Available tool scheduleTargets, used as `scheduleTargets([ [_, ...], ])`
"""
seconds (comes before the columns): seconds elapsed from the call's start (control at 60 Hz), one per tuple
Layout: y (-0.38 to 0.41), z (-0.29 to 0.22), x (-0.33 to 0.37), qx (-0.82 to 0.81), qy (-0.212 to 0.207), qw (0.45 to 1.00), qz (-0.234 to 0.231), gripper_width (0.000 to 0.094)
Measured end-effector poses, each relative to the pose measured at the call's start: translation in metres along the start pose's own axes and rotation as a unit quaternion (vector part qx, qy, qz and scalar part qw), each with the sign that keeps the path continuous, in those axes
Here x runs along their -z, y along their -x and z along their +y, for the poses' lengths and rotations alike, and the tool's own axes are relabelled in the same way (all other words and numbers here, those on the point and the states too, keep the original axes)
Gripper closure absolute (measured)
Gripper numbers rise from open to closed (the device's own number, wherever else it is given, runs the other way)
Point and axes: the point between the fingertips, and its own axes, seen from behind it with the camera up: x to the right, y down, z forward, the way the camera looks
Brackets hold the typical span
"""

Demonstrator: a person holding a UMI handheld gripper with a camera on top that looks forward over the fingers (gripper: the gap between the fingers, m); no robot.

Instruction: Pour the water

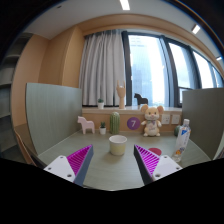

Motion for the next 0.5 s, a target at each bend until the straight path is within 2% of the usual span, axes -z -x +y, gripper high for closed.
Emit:
scheduleTargets([
  [0.117,-0.045,0.015,-0.001,0.009,0.003,0.999,0.04,0.0104],
  [0.167,-0.09,0.039,-0.004,0.02,0.007,0.998,0.063,0.0104],
  [0.283,-0.162,0.06,-0.002,0.023,0.013,0.994,0.11,0.0104],
  [0.5,-0.272,0.055,-0.008,0.005,0.004,0.984,0.178,0.0112],
])
